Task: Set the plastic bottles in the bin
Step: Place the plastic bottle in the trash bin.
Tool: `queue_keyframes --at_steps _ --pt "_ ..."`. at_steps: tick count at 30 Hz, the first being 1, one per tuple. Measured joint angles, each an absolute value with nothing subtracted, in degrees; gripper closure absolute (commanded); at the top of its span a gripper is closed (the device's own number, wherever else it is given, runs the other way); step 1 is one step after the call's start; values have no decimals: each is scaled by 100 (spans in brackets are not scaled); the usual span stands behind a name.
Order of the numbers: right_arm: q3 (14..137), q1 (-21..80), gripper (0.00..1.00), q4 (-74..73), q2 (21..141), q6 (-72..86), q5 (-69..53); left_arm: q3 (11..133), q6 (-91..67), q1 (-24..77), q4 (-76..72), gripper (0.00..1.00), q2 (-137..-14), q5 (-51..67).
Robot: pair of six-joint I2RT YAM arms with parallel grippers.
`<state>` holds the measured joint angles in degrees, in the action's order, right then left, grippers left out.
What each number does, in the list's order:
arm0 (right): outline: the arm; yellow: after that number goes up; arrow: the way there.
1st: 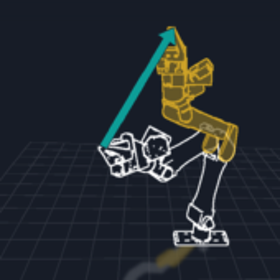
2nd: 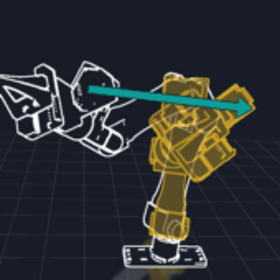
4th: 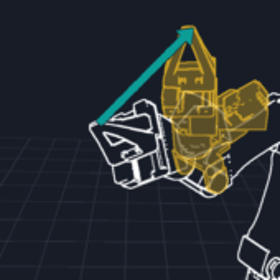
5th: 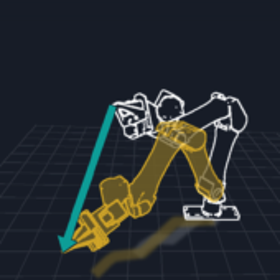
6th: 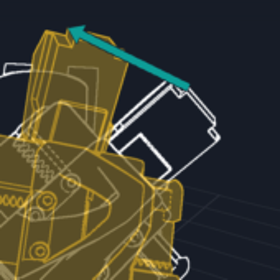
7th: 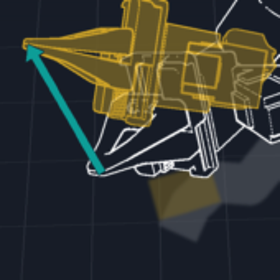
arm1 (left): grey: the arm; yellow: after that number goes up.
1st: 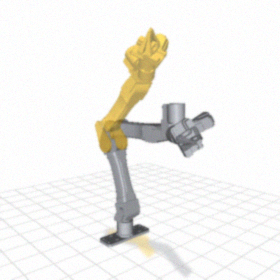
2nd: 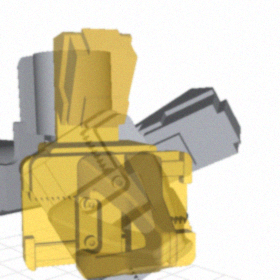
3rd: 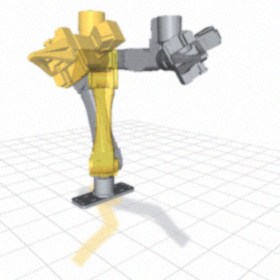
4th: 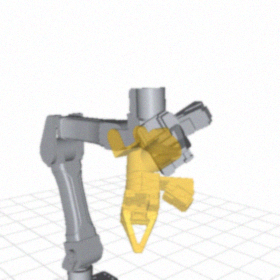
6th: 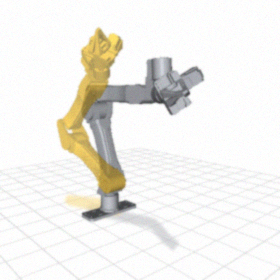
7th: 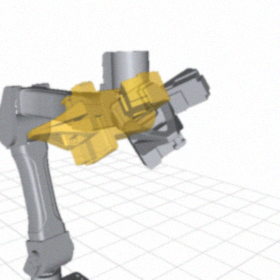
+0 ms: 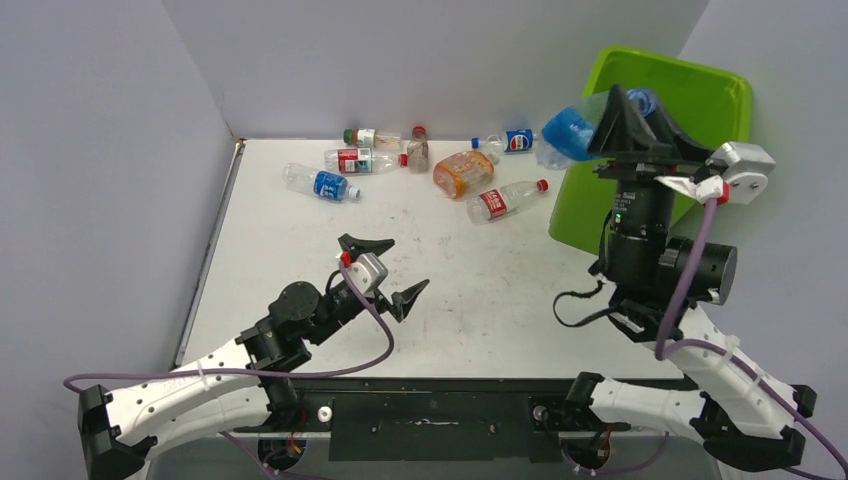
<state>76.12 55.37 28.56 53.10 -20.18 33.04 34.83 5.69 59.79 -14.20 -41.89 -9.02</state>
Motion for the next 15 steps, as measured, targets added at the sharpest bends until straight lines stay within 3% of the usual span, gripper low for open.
queue_keyframes --at_steps 6,14,15 --pt "8558 4611 95 5083 6689 -4263 4200 3472 720 6106 -1433 4 -4394 -1190" --pt "9133 1907 94 4495 8042 -3350 4678 3472 805 6219 -1437 4 -4401 -1247" --pt "9183 1651 84 4370 8152 -3094 4748 3472 808 6219 -1437 4 -4401 -1269"
